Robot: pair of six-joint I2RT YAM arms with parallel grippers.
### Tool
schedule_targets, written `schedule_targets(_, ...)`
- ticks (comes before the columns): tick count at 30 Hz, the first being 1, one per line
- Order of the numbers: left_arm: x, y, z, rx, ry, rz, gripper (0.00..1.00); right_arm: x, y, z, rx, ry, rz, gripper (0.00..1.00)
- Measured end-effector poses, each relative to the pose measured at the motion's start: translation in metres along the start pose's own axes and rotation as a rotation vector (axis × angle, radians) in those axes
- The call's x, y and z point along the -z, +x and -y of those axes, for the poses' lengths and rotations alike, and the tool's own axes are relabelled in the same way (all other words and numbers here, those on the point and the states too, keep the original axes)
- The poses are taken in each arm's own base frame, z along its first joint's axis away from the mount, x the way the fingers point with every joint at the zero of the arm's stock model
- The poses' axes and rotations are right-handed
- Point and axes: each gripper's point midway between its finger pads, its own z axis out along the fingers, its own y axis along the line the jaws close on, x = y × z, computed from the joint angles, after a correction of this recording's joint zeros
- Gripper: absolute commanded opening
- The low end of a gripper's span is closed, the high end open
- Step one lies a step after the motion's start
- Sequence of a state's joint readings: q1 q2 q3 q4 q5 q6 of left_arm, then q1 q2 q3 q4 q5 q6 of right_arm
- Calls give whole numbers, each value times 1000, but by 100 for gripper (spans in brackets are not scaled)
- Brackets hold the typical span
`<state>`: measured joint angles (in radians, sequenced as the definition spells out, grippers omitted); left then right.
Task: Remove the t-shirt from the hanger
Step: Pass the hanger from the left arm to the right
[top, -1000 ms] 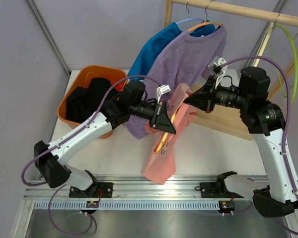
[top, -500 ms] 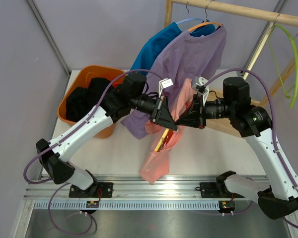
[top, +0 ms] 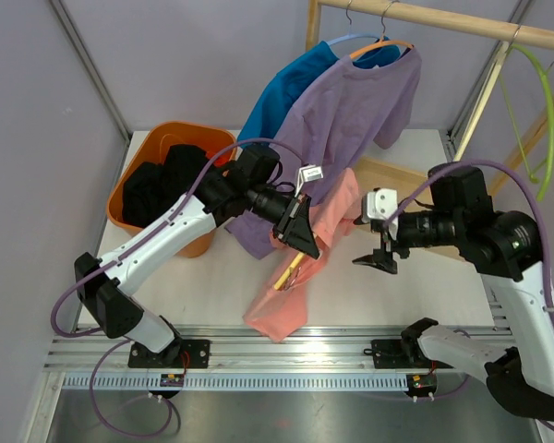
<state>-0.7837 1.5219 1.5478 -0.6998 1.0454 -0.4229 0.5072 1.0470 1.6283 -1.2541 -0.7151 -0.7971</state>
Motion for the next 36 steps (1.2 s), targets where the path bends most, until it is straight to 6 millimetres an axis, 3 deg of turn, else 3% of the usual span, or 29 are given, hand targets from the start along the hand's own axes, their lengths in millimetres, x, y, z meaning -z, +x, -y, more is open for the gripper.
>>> schedule_targets(3, 1, 11, -6, -12, -10, -36, 0, 9, 3, -8, 151, -14, -7, 91)
schedule_targets(4, 0, 14, -8, -12, -13, -50, 0, 11, 3, -9, 194, -17, -8, 99)
schedule_targets(10, -17, 24, -15, -5, -11, -155, 0, -1, 6, 5, 373, -65, -29, 99)
schedule_targets(15, -26, 29, -14, -11, -1, -198, 0, -20, 18, 19, 419, -116, -62, 96)
schedule_targets(19, -25, 29, -11, -16, 8, -199, 0, -30, 33, 17, 432, -160, -83, 94)
schedule_targets(29, -28, 29, -3, 9, 46, -208, 0, -55, 50, -8, 500, -281, -111, 73)
schedule_targets(36, -30, 29, -2, 24, 53, -214, 0, -60, 49, 4, 542, -236, -123, 39)
